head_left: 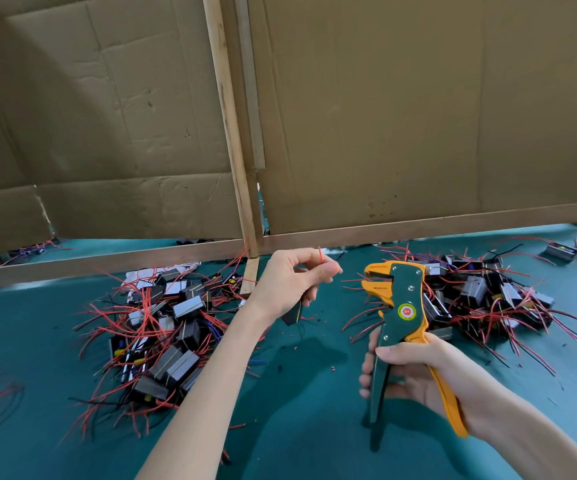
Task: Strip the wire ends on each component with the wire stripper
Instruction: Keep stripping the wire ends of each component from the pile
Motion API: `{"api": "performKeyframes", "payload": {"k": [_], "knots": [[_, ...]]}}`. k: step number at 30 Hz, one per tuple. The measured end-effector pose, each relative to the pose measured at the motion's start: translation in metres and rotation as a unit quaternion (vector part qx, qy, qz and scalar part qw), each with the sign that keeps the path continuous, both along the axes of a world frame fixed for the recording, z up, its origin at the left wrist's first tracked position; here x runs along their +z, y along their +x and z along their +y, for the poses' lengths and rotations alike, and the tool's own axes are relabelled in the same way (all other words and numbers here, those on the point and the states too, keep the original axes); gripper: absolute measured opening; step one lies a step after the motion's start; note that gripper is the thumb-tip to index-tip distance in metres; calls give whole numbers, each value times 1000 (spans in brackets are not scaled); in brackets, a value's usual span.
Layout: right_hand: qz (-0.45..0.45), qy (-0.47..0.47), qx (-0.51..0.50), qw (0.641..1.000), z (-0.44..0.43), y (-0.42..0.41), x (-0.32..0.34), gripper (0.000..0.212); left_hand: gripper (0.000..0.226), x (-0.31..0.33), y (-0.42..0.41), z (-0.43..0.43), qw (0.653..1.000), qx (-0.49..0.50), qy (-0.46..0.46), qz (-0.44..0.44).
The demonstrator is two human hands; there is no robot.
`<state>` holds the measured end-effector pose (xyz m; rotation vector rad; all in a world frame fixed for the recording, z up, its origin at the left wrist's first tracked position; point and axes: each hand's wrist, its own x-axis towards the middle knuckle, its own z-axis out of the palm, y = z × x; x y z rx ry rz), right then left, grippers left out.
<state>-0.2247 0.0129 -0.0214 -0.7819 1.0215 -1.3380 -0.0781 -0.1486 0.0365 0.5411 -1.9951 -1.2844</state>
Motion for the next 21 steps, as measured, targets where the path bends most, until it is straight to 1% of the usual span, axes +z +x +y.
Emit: {"api": "performKeyframes", "payload": {"k": [4,7,12,17,21], "knots": [[8,-17,6,1000,2,3,6,30,4,6,1,7,998,-29,-14,-49],[-3,-9,-5,1000,3,6,11,30,8,9,3,9,997,-36,-15,-70],[-2,0,-6,1000,4,9,14,21,8,14,7,12,996,-32,-15,-80],[3,6,12,1000,5,10,13,31,7,15,9,13,995,-37,-1,-93],[13,3,10,1000,6,11,13,20,8,17,10,14,994,-40,-1,-103]]}}
